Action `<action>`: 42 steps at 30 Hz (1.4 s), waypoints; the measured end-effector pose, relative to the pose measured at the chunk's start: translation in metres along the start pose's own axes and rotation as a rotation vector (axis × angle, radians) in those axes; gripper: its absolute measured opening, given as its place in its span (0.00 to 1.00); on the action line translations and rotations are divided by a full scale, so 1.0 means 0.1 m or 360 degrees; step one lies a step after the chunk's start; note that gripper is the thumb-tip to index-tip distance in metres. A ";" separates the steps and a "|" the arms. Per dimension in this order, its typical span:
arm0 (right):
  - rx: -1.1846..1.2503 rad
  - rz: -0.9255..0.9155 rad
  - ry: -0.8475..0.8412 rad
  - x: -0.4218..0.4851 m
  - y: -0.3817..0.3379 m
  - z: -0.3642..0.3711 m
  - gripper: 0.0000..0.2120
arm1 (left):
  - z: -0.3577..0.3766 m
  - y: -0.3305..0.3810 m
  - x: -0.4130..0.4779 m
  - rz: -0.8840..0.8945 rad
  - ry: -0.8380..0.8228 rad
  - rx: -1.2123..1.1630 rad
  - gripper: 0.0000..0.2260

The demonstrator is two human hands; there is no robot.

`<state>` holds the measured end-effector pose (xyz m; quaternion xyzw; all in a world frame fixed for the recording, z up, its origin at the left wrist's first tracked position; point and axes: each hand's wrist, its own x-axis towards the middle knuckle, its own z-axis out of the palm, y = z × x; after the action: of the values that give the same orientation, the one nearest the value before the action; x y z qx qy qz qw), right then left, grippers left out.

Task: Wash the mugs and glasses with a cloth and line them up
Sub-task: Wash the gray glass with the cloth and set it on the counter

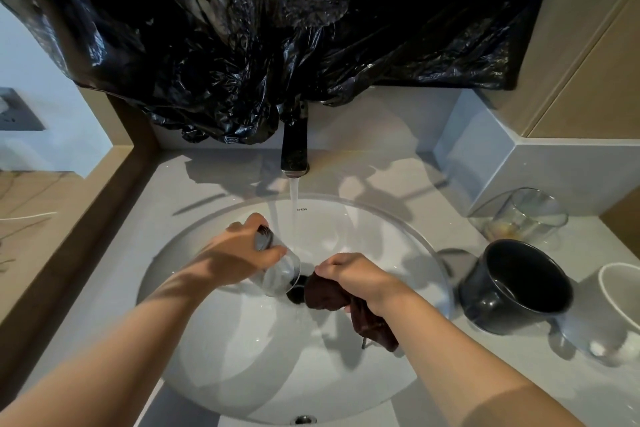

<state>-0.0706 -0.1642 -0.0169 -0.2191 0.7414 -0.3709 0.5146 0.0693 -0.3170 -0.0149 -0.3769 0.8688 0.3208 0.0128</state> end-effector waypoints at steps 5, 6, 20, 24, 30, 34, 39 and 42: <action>0.0062 -0.0108 -0.0284 -0.06 0.03 0.03 0.11 | 0.08 0.15 -0.25 -0.0321 0.0184 -0.1357 0.09; 0.0110 -0.0152 -0.0291 -0.08 0.03 0.04 0.10 | 0.12 0.18 -0.30 -0.0371 0.0177 -0.1606 0.09; -0.0537 -0.0554 0.0103 -0.71 -0.26 -0.40 0.03 | -0.06 0.55 -0.22 0.0426 -0.0735 -0.1058 0.31; -0.0310 -0.0641 0.0573 -0.72 -0.22 -0.61 0.15 | -0.05 0.89 -0.12 0.0501 -0.0433 -0.1157 0.23; 0.0265 -0.0732 0.1056 -0.85 -0.26 -1.07 0.09 | 0.18 1.58 0.12 0.0397 0.0122 -0.1234 0.21; 0.0536 -0.0804 0.1296 -0.99 -0.30 -1.44 0.02 | 0.37 1.97 0.28 0.0437 0.0157 -0.1168 0.31; 0.0678 -0.0834 0.1428 -1.14 -0.27 -1.88 0.05 | 0.71 2.30 0.42 0.0411 0.0128 -0.1003 0.23; 0.0671 -0.0804 0.1433 -1.19 -0.19 -2.11 0.04 | 0.92 2.39 0.50 0.0383 0.0130 -0.0899 0.21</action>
<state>-0.2223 -0.0239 0.1103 -0.1021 0.7223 -0.6799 0.0748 -0.1457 -0.1754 0.0302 -0.2726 0.7835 0.5334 -0.1656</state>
